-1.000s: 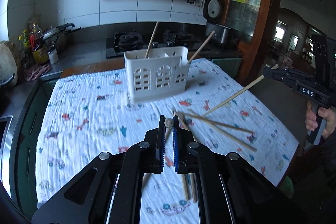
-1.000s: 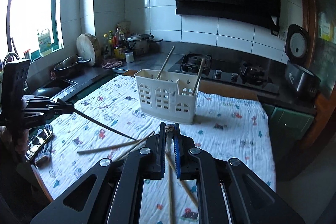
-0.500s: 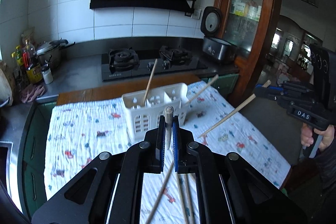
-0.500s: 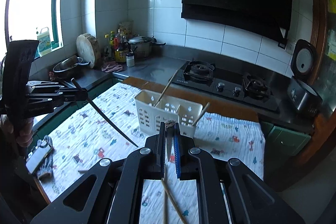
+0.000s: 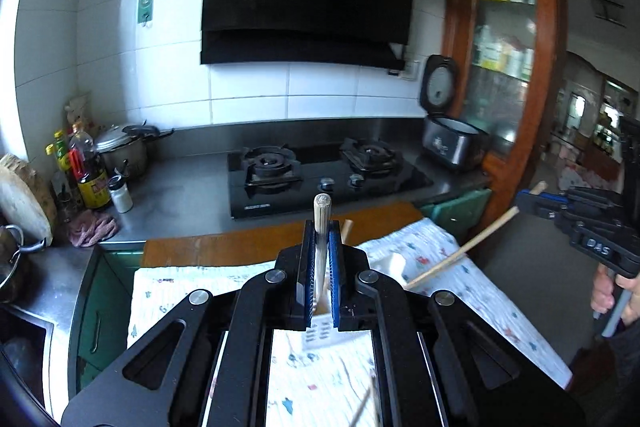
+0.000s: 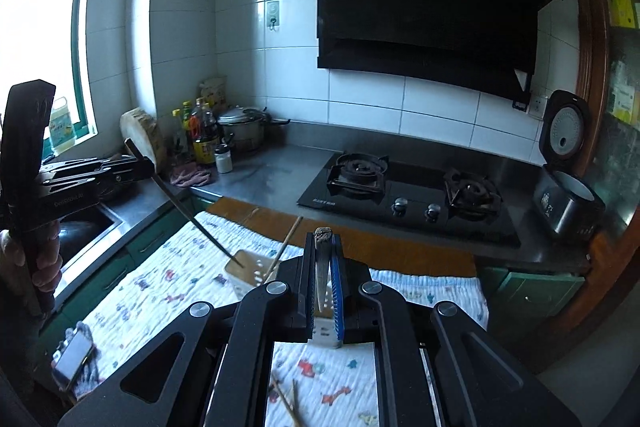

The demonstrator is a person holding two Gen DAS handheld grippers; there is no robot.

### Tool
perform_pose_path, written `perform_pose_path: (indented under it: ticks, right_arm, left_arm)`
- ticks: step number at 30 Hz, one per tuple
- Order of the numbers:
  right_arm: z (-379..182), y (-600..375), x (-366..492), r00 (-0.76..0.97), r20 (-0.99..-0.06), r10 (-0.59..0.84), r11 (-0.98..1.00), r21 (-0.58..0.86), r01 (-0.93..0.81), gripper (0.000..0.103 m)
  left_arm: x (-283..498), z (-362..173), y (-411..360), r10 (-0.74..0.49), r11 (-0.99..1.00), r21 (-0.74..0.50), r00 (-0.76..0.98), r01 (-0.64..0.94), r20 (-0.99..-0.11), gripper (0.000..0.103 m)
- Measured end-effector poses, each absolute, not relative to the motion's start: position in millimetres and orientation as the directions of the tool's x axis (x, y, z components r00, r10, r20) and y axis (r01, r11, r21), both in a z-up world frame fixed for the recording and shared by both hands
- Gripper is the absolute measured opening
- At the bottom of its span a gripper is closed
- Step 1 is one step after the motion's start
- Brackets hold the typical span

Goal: Organize utensils
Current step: 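Carry the chopstick in the right tool above the holder while the left tool carries its own, then open the right tool to drop the chopstick into the holder while the left tool releases its own, then return the right tool to the pile and grasp a chopstick while the left tool grasps another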

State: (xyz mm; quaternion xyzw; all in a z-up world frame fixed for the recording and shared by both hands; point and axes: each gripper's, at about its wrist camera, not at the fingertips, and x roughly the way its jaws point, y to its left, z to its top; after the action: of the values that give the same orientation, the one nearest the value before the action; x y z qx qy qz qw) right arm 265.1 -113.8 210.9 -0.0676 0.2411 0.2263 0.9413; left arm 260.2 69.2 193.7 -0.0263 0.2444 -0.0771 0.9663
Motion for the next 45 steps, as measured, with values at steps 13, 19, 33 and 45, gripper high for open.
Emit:
perform_pose_path:
  ticks: [13,19,33,45]
  right_arm:
    - [150.0,-87.0,313.3,0.732,-0.583,0.352,0.891,-0.032,-0.453,0.007]
    - [129.8,-83.5,322.4,0.707,-0.615,0.35,0.889,-0.019,-0.457,0.007]
    - [121.3,-81.5,327.9,0.7,-0.623,0.348,0.891,-0.011,-0.453,0.009]
    - [141.5,-102.9,277.0,0.744,-0.544,0.387,0.884,-0.011,-0.467,0.032]
  left_arm:
    - [317.1,125.0,91.6,-0.14,0.988,-0.138,0.783,0.07,-0.606,0.005]
    - [321.9,104.9,96.1,-0.155,0.985,-0.163,0.757,0.064,-0.635,0.006]
    - [325.7,90.2,95.2,-0.17,0.981,-0.184,0.727,0.061,-0.665,0.008]
    - [269.5,111.1,95.2,-0.163,0.982,-0.173,0.786,0.073,-0.596,0.028]
